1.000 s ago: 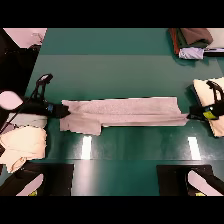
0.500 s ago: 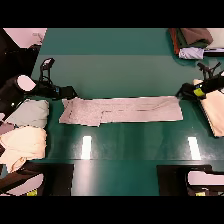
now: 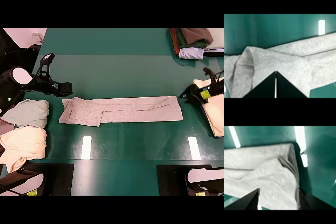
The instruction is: Fold the shirts.
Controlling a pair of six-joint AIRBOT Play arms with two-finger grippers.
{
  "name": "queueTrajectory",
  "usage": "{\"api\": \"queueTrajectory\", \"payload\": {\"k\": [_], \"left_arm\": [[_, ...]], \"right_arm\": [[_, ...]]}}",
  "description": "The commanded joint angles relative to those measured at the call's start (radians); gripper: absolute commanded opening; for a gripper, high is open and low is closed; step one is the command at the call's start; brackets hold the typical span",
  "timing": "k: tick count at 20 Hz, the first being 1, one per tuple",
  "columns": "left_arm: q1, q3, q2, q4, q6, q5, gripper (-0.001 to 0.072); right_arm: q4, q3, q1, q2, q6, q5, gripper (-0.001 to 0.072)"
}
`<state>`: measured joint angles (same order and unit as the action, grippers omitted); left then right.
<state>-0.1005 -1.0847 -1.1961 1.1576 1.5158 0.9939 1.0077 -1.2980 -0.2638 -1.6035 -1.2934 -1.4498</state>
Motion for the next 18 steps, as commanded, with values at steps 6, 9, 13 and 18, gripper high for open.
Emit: {"api": "queueTrajectory", "payload": {"k": [6,9,13,18], "left_arm": [[-0.002,-0.007,-0.001,-0.052,-0.004,0.028,0.0024],[-0.006,-0.007,-0.001,-0.109,-0.005,0.014,0.0024],[-0.090,-0.019,-0.043,-0.132,-0.004,-0.029,0.0024],[-0.270,-0.164,-0.257,-0.145,-0.004,-0.080,0.0023]], "right_arm": [[-0.118,0.199,-0.003,-0.035,0.161,0.085,0.0552],[-0.122,0.188,0.040,-0.066,0.163,0.087,0.0300],[-0.124,0.188,0.054,-0.048,0.177,0.070,0.0014],[-0.135,0.187,0.058,0.121,0.138,0.051,0.0013]]}}
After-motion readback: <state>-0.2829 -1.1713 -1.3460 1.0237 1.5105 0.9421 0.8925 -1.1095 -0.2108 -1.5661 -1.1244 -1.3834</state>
